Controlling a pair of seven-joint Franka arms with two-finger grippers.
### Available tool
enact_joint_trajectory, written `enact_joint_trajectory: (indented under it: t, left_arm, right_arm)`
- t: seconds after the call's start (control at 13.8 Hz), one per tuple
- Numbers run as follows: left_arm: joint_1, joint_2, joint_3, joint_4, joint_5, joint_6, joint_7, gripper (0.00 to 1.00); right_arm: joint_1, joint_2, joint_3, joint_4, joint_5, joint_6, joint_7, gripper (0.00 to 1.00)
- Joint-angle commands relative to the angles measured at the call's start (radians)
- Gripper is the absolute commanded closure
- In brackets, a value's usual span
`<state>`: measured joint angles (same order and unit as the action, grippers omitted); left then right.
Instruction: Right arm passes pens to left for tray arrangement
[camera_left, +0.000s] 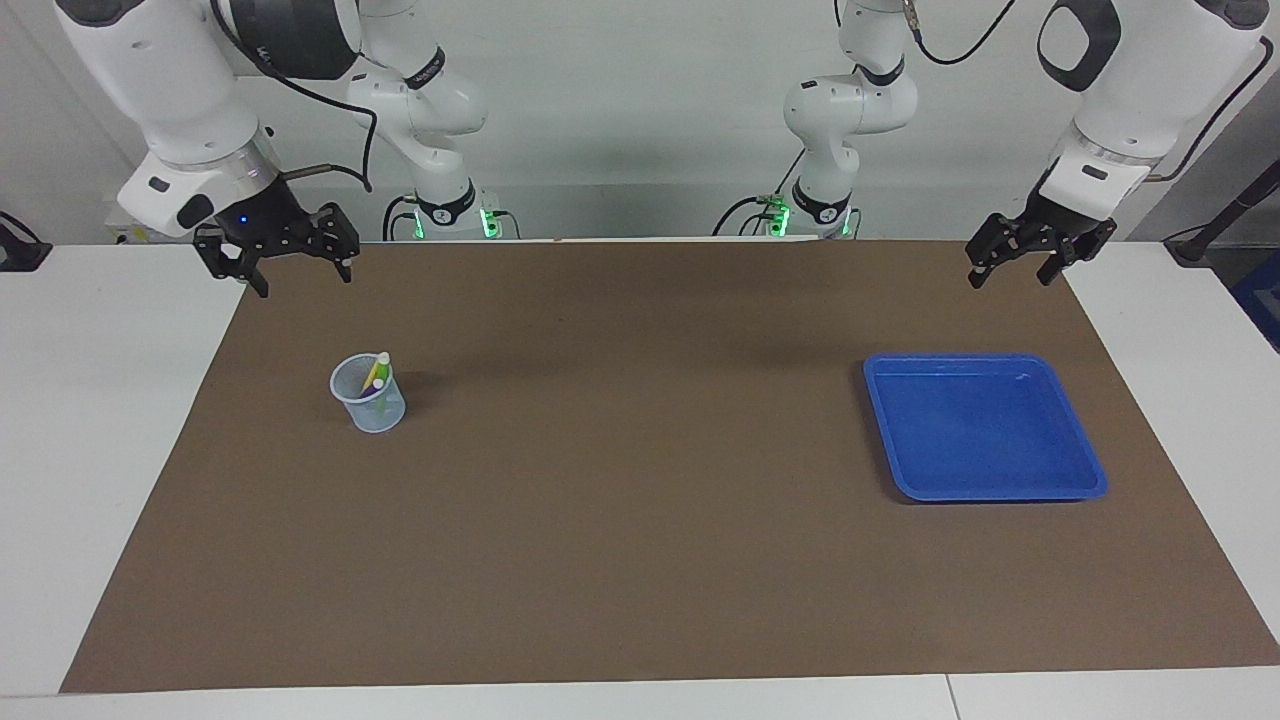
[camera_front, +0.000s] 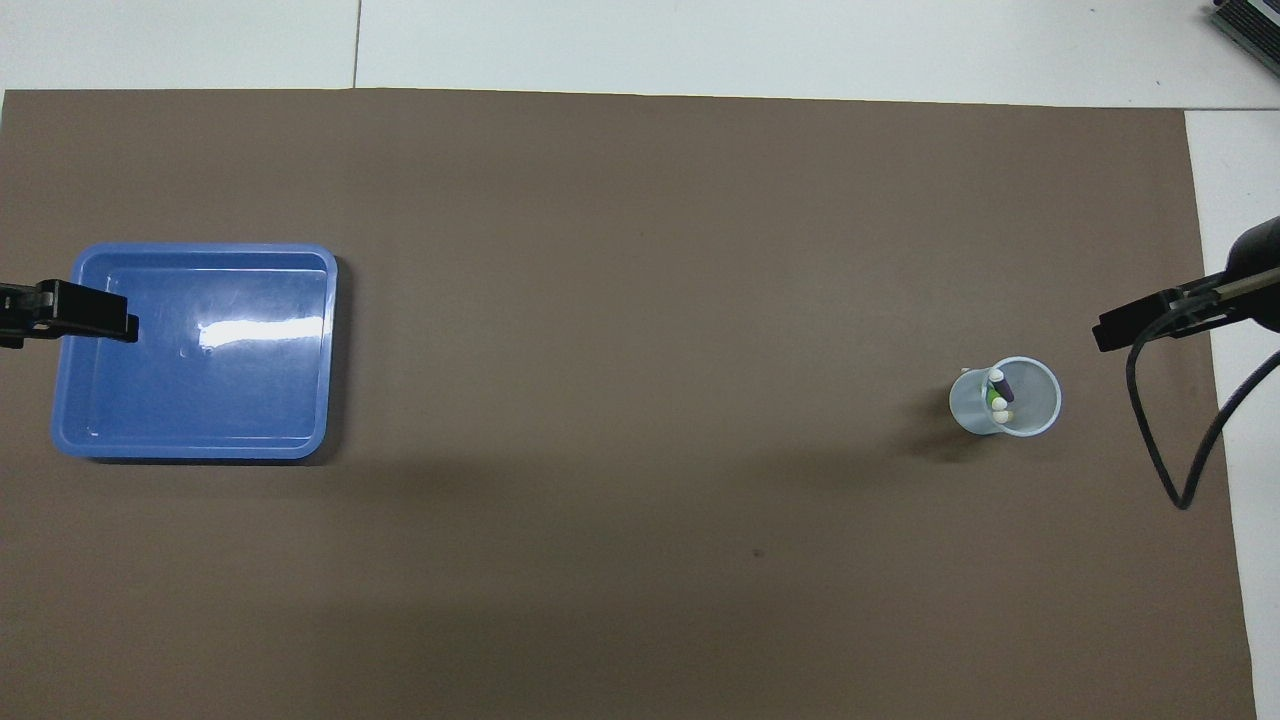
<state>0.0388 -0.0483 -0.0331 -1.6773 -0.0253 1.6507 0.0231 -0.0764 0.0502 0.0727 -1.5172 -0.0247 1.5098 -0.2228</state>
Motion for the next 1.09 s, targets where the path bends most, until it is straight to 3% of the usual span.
enact_joint_trajectory:
  t: [0.0, 0.8, 1.01]
  left_arm:
    - [0.009, -0.005, -0.008, -0.005, 0.016, 0.009, -0.002, 0.00]
    - [0.009, -0.005, -0.007, -0.005, 0.016, 0.009, -0.003, 0.00]
    - [0.009, -0.005, -0.007, -0.005, 0.016, 0.009, -0.003, 0.00]
  right_arm:
    - [-0.010, 0.014, 0.007, 0.028, 0.012, -0.023, 0.014, 0.00]
    - [0.009, -0.001, 0.018, 0.020, 0.011, -0.033, -0.009, 0.00]
    - [0.026, -0.029, 0.021, -0.059, 0.015, 0.039, -0.044, 0.00]
